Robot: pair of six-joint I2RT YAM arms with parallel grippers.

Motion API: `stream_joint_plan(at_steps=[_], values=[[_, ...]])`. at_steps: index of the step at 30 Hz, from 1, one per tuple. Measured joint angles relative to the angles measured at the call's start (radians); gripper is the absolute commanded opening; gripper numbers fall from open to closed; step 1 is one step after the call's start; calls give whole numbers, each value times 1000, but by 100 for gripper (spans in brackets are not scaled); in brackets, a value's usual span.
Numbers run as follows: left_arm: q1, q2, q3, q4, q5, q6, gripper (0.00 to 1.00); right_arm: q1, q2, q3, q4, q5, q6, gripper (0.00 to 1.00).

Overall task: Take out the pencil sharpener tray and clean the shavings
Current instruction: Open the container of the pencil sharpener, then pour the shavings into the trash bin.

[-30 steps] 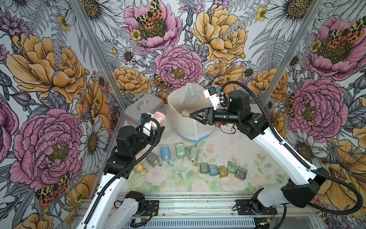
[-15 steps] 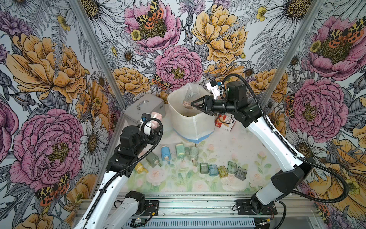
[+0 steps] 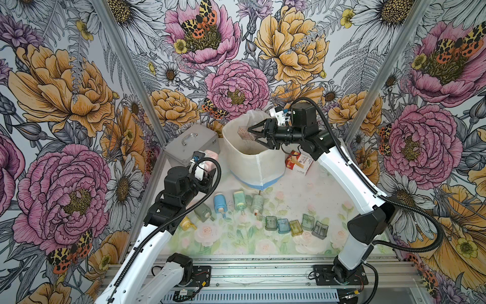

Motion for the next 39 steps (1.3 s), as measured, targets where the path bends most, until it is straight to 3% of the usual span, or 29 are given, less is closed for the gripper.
stream_joint_plan(at_steps=[11,28,34,39], values=[[-31,6,-8,0,-24,18,0,42,39,-10,153,119,245,46],[-60,19,-13,0,-80,45,0,107,24,-234,484,292,556,44],[-71,30,-15,0,-80,42,0,131,8,-340,608,401,677,43],[-150,65,-15,-5,-88,21,0,161,-13,-378,684,533,768,43]])
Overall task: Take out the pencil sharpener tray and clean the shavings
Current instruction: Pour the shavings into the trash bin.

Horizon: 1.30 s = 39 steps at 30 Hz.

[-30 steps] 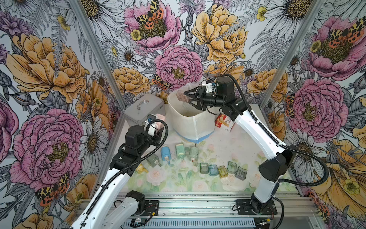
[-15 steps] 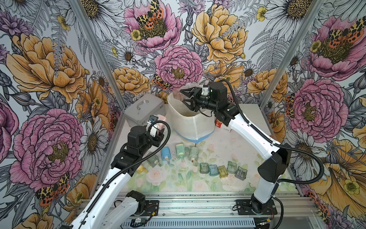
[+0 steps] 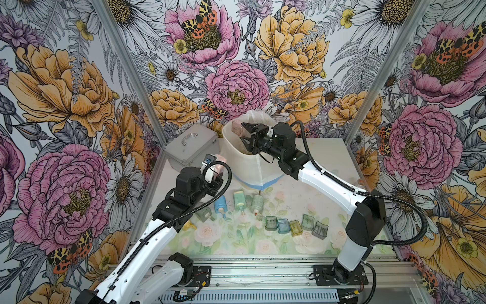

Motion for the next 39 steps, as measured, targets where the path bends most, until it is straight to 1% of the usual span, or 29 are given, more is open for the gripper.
stream_joint_plan(at_steps=[5,13,18,21,27,30,35,39], values=[[-113,-11,0,-26,-58,-34,0,19,-3,5,73,92,87,43],[-222,-36,10,-66,-157,-116,0,47,5,6,206,204,146,43],[-293,-36,26,-97,-214,-134,0,46,2,3,211,212,151,43],[-303,-36,27,-103,-236,-147,0,32,-25,-27,164,167,154,43],[-309,-32,27,-111,-262,-176,0,-25,-104,-72,4,41,136,42],[-314,-29,27,-112,-274,-185,0,-58,-137,-72,-85,-19,95,43],[-320,-27,27,-119,-292,-193,0,-113,-163,-50,-275,-152,-26,43],[-322,-27,27,-120,-302,-200,0,-163,-172,-37,-386,-253,-98,43]])
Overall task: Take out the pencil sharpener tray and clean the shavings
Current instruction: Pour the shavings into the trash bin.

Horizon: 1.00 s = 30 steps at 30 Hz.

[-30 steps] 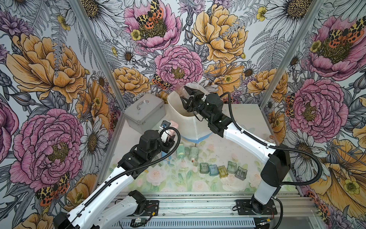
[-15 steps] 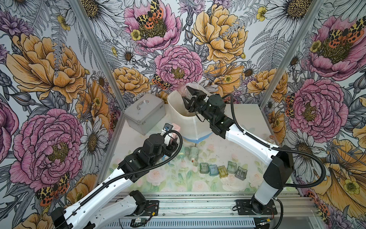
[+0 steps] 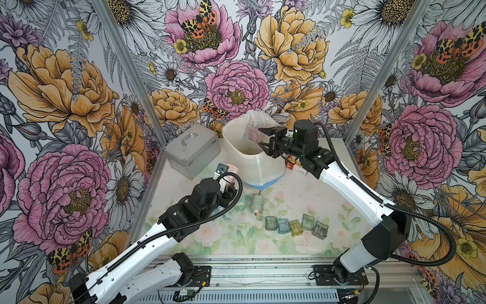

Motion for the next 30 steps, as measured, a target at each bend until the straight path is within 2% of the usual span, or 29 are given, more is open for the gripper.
stream_joint_plan(at_steps=[6,10,17,25,30], values=[[0,21,0,-2,-1,0,0,-47,30,138,-154,-119,-119,44],[-3,60,3,-4,-1,0,0,-48,31,157,-212,-155,-181,43],[-10,109,25,5,0,8,0,-48,66,148,-278,-206,-207,44],[-8,117,25,54,13,54,0,-48,177,233,-330,-249,-237,42],[40,117,21,82,66,70,0,-49,243,343,-414,-264,-264,41]])
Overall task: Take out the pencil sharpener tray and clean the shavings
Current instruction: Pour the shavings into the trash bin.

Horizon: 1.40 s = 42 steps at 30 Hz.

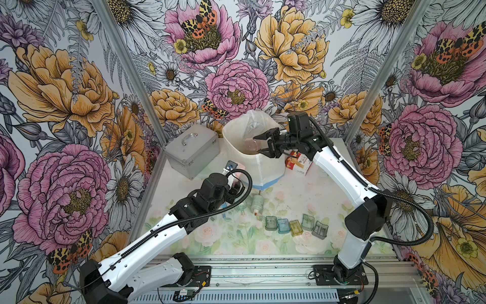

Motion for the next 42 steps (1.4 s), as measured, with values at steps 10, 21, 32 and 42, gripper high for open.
stream_joint_plan(at_steps=[10,21,32,42], values=[[92,0,-28,15,89,10,0,-5,82,258,-143,1,-28,38],[105,-5,-47,31,128,10,0,-48,90,312,-359,-26,-152,37],[106,-5,-47,45,146,6,0,-52,125,344,-396,-183,-246,37],[106,-5,-47,45,157,-17,0,-65,143,363,-408,-246,-280,35]])
